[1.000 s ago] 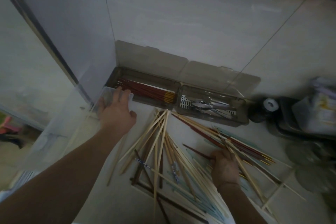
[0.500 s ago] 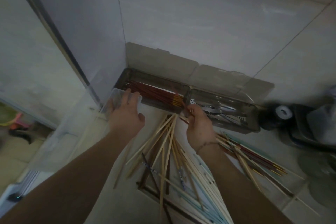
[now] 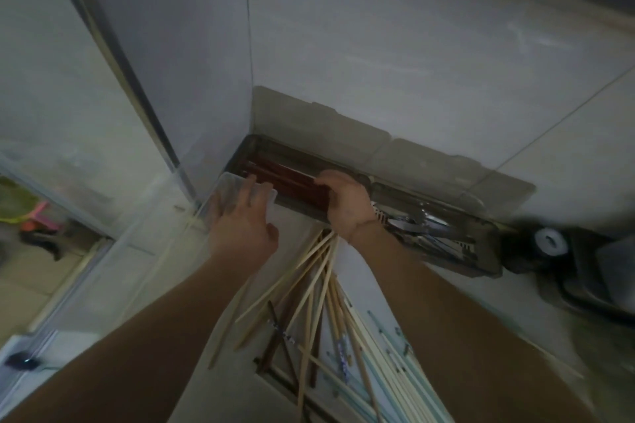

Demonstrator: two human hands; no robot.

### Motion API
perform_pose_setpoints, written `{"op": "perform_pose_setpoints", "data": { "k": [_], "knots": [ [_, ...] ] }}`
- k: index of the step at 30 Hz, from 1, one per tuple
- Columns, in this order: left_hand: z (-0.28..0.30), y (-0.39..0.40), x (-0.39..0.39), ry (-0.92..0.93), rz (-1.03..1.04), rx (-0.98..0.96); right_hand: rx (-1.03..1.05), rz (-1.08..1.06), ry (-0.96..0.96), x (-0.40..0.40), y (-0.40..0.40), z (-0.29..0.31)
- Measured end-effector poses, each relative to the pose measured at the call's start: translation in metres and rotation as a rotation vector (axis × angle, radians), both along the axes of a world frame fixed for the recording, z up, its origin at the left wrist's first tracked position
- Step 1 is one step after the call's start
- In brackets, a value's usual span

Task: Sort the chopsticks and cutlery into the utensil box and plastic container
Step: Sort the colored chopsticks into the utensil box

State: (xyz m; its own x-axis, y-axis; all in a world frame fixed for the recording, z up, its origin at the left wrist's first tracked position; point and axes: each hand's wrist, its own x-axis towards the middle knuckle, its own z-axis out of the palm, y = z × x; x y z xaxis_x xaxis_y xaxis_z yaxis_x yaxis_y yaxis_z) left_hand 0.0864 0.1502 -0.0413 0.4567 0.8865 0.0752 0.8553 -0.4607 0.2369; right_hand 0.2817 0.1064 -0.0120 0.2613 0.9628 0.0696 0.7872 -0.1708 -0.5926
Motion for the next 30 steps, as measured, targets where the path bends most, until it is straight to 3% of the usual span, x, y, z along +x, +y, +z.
{"op": "perform_pose_setpoints", "data": {
  "k": [4,9,12,14,18,21,26,30],
  "knots": [
    [0.002,-0.001,0.001,-0.019,0.006,-0.028,0.262,-0.328,-0.063,0.019,-0.09,-0.003],
    [0.001,-0.001,0.002,-0.029,0.007,-0.047,0.019,-0.734,-0.108,0.066,-0.214,-0.018],
    [0.002,-0.002,0.003,-0.019,0.005,-0.042,-0.119,-0.715,-0.14,0.081,-0.265,-0.027],
    [0.003,-0.002,0.004,-0.02,0.012,-0.061,-0.105,-0.608,-0.262,0.077,-0.286,-0.035],
    [0.004,-0.001,0.004,-0.021,0.012,-0.048,-0.01,-0.494,-0.454,0.057,-0.282,-0.045],
    [0.006,-0.001,0.003,-0.017,0.001,-0.046,-0.162,-0.48,-0.547,0.047,-0.266,-0.05],
    [0.005,-0.001,0.002,-0.006,-0.004,-0.033,-0.314,-0.613,-0.557,0.042,-0.254,-0.053],
    [0.003,0.0,0.003,0.003,0.005,-0.026,-0.315,-0.545,-0.563,0.04,-0.254,-0.052]
  ]
}}
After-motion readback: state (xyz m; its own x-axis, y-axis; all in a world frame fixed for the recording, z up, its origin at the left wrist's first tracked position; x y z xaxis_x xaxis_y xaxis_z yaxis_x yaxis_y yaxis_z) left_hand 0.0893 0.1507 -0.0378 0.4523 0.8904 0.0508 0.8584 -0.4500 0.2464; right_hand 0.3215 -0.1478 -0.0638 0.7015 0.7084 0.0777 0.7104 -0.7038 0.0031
